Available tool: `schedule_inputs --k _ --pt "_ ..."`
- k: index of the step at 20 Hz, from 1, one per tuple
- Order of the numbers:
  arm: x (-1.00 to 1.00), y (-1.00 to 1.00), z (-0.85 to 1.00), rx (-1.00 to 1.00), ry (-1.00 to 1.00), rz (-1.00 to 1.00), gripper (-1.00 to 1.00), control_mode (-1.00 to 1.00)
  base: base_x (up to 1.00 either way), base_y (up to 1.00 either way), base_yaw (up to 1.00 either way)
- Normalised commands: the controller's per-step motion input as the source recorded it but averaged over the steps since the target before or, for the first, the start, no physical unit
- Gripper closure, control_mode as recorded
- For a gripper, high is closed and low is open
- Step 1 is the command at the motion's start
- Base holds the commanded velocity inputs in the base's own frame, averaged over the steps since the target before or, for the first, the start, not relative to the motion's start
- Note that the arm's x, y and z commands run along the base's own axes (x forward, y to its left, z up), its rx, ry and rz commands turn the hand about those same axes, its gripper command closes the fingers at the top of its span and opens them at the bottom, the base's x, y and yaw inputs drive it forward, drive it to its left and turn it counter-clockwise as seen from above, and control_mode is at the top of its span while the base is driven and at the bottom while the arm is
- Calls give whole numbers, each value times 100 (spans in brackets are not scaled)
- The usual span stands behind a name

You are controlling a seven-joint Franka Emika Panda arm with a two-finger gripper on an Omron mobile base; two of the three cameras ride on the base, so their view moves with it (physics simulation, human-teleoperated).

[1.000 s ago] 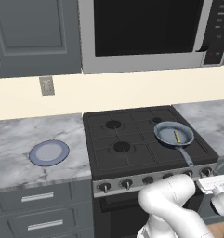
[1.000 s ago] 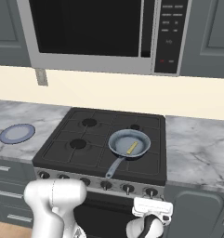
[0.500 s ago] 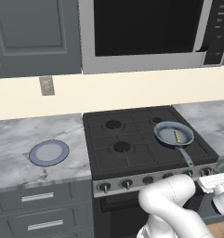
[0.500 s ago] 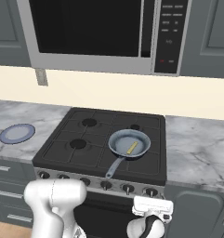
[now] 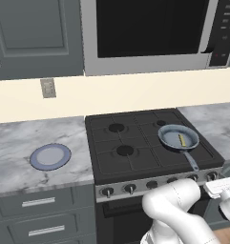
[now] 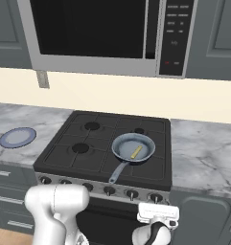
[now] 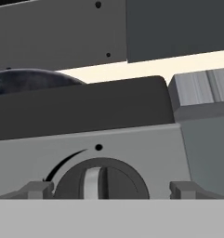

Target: Pick up the butter stick and place it in the pan. Then turn on the burner for the pan.

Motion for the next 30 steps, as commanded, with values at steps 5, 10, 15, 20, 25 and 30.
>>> schedule_inputs --k 5,10,15,20,25,30 --pt "0 0 0 0 0 1 100 -100 0 0 0" --pt "0 0 0 0 0 0 100 -100 0 0 0" --pt "0 0 0 -3 0 3 100 -100 0 0 0" --pt "0 0 0 -9 0 1 100 -100 0 0 0" --pt "0 0 0 -13 0 0 100 -100 0 0 0" --pt "0 0 0 -14 0 0 100 -100 0 0 0"
